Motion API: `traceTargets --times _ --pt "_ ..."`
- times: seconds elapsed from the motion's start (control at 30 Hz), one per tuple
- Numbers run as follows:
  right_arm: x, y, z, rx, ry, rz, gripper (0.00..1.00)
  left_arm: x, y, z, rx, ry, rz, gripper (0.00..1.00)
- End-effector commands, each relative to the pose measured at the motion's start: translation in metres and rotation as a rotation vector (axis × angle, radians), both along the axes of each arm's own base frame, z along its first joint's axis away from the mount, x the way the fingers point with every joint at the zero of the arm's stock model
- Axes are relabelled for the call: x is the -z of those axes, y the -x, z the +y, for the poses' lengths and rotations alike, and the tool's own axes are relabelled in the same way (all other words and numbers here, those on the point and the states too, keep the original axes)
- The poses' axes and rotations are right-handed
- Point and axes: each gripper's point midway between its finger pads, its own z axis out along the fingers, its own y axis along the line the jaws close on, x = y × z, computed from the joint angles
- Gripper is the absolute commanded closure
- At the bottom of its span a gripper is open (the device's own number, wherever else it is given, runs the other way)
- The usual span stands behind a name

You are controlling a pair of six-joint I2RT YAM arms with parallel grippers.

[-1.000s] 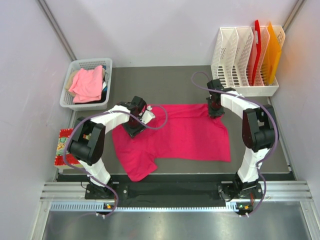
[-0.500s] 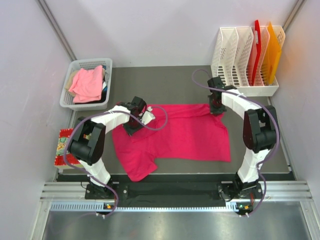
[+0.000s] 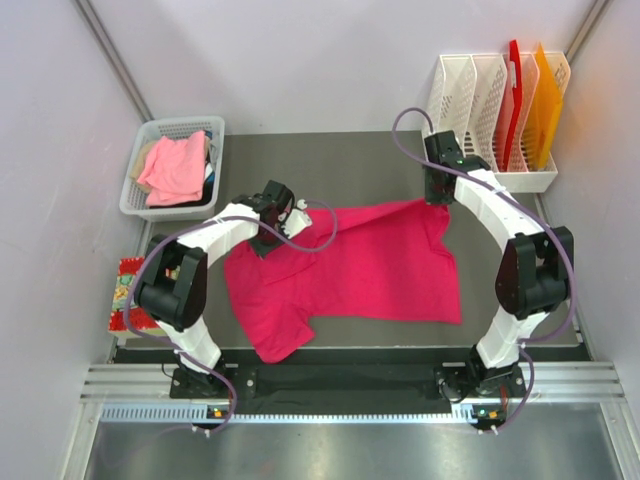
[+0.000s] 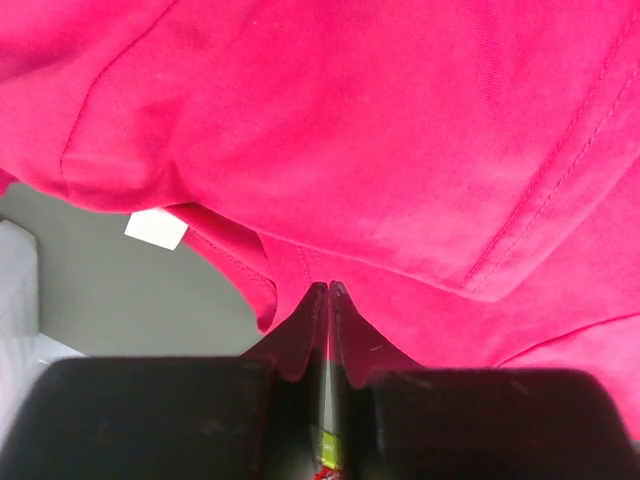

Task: Fold and stack the t-shirts
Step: Grap the side of the flattened tshirt furthest away from the robot with both arms

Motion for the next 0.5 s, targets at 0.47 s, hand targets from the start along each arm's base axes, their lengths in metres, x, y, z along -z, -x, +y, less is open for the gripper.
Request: traceTargets --times 0.47 --pt "-0.003 0.008 0.006 -0.017 -0.025 -0.004 1.00 0.015 0.050 -0.015 -0.064 0.123 0.140 0.50"
